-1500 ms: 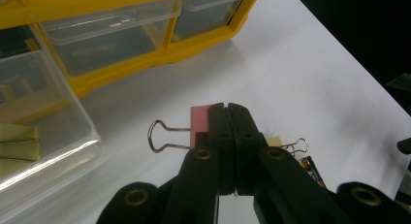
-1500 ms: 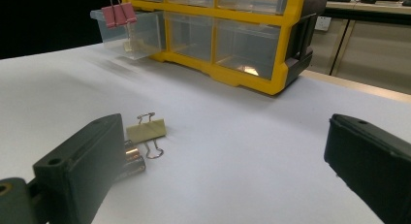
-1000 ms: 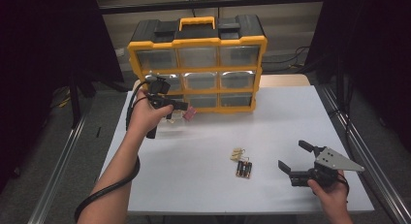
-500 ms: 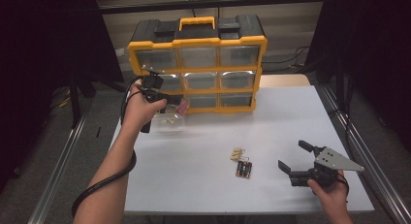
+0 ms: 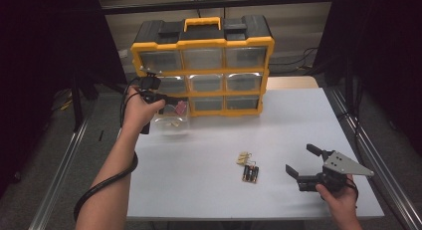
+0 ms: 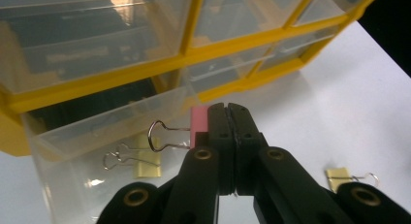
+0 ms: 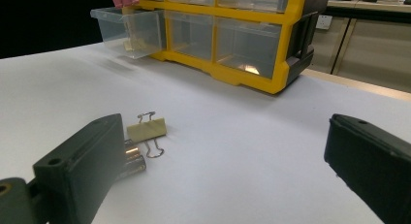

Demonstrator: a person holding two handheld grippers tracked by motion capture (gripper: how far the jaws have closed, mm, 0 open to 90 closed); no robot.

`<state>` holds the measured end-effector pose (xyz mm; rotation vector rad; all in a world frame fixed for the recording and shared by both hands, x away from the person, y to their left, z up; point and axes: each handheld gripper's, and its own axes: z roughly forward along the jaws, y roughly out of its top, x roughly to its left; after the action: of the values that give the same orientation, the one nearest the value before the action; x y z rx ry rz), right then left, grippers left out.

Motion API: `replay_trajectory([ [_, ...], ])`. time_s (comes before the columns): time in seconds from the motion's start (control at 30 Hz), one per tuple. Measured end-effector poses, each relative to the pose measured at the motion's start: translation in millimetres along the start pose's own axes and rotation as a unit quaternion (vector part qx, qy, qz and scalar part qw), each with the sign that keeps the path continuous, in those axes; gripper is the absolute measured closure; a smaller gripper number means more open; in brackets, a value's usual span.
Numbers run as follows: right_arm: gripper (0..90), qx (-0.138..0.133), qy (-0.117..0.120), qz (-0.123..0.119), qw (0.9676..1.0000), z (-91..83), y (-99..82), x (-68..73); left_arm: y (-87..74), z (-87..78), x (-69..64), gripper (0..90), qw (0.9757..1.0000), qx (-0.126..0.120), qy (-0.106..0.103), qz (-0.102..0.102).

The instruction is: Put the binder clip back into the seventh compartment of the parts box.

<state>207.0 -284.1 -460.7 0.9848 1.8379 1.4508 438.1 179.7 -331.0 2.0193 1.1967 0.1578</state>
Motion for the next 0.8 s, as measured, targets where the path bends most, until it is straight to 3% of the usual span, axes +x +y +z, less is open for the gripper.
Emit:
replay_trajectory([
  [0.27,0.7,0.000,0.001,0.002,1.0000,-0.2,-0.3,-0.4,-2.1,7.2,8.0,89.7,0.9998,-0.013,0.007,-0.012],
  [0.4,0.7,0.000,-0.001,0.003,1.0000,-0.3,-0.3,-0.7,-3.8,10.2,10.1,89.4,0.9999,-0.012,0.012,-0.003],
  [0.43,0.7,0.000,0.000,0.002,1.0000,-0.1,-0.4,-0.7,-4.8,11.9,10.0,88.3,0.9996,-0.024,0.013,-0.012],
  [0.53,0.7,0.001,0.000,0.001,1.0000,-0.2,-0.3,-0.5,-7.4,13.2,12.6,75.1,0.9996,-0.020,0.012,-0.012],
  [0.73,0.7,0.001,-0.001,0.001,1.0000,-0.4,-0.4,-0.8,-10.7,12.0,6.7,64.3,0.9997,-0.023,0.007,-0.005],
  [0.8,0.7,0.001,0.000,0.001,1.0000,-0.2,-0.3,-0.6,-11.2,11.1,1.0,61.1,0.9993,-0.037,-0.005,-0.010],
])
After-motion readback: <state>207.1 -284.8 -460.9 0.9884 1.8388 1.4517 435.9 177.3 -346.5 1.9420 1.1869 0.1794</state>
